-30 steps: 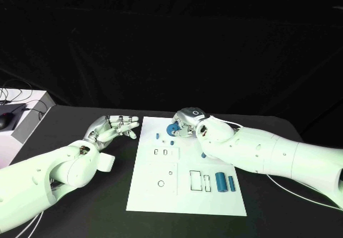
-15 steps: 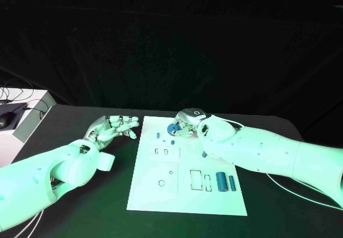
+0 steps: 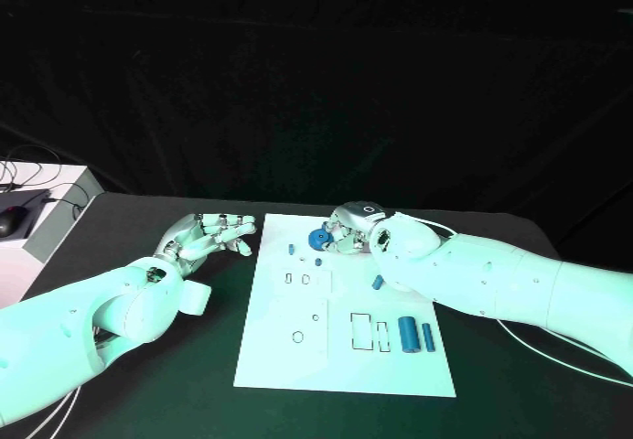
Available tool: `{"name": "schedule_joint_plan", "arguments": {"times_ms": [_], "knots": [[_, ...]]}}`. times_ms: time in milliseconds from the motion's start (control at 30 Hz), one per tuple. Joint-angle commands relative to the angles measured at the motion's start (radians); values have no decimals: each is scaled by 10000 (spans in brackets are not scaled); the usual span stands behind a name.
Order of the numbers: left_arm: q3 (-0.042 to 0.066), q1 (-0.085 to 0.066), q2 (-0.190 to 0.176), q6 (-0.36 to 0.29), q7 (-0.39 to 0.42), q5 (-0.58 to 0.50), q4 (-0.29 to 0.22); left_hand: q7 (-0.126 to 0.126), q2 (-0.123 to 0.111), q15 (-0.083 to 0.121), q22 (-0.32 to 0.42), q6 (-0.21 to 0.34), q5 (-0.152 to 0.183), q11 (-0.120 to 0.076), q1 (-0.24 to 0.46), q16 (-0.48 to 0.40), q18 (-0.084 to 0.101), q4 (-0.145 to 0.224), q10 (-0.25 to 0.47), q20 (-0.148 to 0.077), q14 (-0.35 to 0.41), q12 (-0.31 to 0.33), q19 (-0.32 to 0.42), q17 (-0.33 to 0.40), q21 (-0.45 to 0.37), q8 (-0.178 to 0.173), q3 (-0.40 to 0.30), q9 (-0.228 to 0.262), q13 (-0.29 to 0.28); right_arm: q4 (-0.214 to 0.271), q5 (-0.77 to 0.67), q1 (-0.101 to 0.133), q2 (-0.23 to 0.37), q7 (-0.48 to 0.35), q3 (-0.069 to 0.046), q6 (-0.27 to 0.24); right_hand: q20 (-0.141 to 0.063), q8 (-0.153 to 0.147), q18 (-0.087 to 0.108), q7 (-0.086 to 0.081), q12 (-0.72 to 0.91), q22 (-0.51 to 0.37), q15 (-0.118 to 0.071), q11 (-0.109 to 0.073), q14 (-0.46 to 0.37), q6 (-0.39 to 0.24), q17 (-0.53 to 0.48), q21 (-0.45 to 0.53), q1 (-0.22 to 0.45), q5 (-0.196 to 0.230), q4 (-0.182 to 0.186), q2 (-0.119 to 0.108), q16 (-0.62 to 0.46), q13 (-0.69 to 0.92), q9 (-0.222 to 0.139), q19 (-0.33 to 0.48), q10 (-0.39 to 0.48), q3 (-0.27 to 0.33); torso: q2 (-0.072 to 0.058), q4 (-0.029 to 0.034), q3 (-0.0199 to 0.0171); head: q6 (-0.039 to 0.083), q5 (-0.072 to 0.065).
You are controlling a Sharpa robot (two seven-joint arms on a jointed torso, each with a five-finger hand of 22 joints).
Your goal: Assemble the parts on the task board
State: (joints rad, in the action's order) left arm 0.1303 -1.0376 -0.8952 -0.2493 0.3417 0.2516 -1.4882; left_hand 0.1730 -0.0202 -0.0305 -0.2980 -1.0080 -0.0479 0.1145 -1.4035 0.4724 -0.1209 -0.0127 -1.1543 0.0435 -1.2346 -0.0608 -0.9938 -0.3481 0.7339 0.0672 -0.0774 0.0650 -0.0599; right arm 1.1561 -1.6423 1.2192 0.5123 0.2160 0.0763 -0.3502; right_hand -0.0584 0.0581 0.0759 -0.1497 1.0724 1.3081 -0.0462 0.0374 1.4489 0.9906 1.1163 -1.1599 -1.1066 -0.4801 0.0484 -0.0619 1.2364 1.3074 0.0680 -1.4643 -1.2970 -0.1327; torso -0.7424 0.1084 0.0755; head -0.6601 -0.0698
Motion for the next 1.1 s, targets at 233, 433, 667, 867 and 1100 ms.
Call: {"name": "schedule_joint_plan", "arguments": {"times_ms": [233,433,667,867,1100], "knots": [[7,5,21,100,52,10,11,12,20,-81,23,90,-19,10,-48,-56,-23,-50,77,17,-20,10,-46,12,-39,-42,13,-13,2,277,-234,-11,296,81,-1,-47,62,59,101,-10,68,1635,56,8,30,104,20,-57,114,-72,-22,5,48,154,-9,-599,-72,20,-3,-3,3,-5,46],[7,13,17,89,93,11,13,12,20,-81,23,90,-19,10,-48,-56,-23,-50,77,17,-20,10,-46,12,-39,-42,13,-13,2,669,96,-29,700,-649,-4,-2021,58,57,114,3,16,1617,36,0,1,135,-52,7,-132,-81,-241,-139,-19,132,-11,-579,-64,-62,0,-9,5,16,22],[8,37,11,142,263,19,57,-3,-85,-151,104,92,-17,24,-85,-203,50,6,65,79,262,9,176,78,-176,-40,63,-11,1,1037,2154,-23,1359,-2423,-55,-3464,50,61,119,-36,-60,1590,30,13,-4,129,-157,139,-1193,409,-937,-499,-139,89,-9,-543,-36,14,17,-66,-20,91,-35],[8,57,1,302,369,21,95,-47,-185,-196,171,84,-17,14,-63,-297,104,46,13,133,443,2,333,129,-303,-35,139,-9,-3,1330,3618,-7,2087,-3371,-106,-3111,45,64,110,-28,-179,1579,21,17,-27,232,-193,215,-2124,2196,-1448,-292,-208,30,-12,-501,71,-42,26,-164,-80,134,-115],[8,117,-11,414,391,22,94,-132,-238,-109,236,-48,-20,-198,-106,-319,142,134,-824,106,453,-29,316,170,-393,-33,205,-7,-16,938,4555,-10,3034,-4316,-129,-1899,43,56,73,3,-134,1613,29,12,-1,274,4,68,-2361,2434,-1314,-264,-174,-14,-13,-505,92,699,14,-291,-176,177,-175]]}}
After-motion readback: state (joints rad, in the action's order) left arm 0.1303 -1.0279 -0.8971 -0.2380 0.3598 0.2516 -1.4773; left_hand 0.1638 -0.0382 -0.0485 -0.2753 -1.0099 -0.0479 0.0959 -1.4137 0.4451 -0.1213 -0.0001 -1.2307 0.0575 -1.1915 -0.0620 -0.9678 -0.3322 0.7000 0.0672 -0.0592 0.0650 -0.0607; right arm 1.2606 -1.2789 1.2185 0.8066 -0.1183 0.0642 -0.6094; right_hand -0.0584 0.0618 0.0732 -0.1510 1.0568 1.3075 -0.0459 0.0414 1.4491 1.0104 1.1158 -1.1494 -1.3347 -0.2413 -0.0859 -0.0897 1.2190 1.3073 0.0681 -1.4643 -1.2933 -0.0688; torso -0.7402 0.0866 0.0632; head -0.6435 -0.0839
